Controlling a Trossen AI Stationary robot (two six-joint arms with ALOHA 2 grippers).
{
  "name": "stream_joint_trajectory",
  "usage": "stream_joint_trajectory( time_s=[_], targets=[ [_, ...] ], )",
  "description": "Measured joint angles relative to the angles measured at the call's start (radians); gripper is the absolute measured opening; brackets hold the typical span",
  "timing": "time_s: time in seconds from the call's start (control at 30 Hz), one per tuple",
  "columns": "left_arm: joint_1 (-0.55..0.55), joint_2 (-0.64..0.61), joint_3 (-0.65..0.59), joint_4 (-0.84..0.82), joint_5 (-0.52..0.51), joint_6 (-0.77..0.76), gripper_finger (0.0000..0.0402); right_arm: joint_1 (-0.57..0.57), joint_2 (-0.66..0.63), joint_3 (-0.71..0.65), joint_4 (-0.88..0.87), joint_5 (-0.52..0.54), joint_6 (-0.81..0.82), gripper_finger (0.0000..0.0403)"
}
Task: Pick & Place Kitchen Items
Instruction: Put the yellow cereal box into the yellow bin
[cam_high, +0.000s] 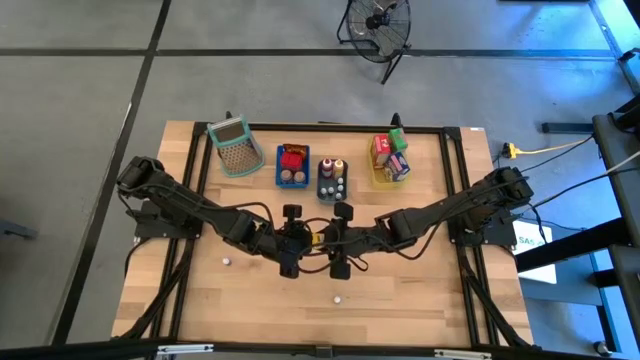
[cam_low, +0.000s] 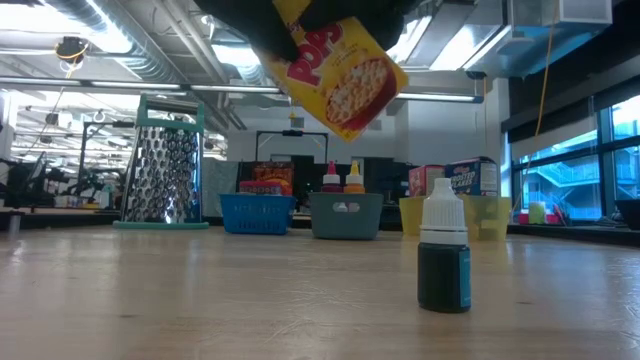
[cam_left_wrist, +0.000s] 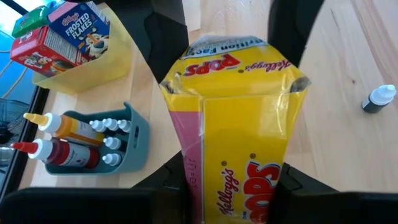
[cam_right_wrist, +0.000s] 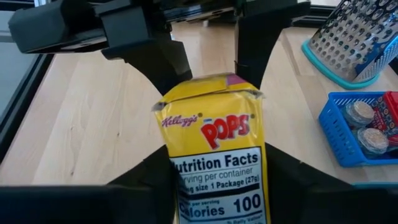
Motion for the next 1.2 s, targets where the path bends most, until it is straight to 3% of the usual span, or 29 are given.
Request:
stream_joint_trajectory(
  time_s=[0.37,0.6,0.9,1.2],
  targets=[
    [0.000,0.000,0.000,0.019,0.019,0.088,0.0127,0.001,-0.001,0.000,-0.003,0.000,0.002,0.0149],
    [0.000,0.000,0.000,0.029,0.019,0.014,0.0136,0.001,-0.001,0.000,-0.001,-0.001,0.003,0.0149],
    [0.001,0.000,0.000,0.050,0.022,0.030,0.0156,0.001,-0.002,0.000,0.000,-0.001,0.014,0.0149],
    [-0.002,0.000,0.000,0.053,0.163,0.124,0.0210,0.002,-0.002,0.000,-0.008,-0.045,0.041,0.0149]
  ],
)
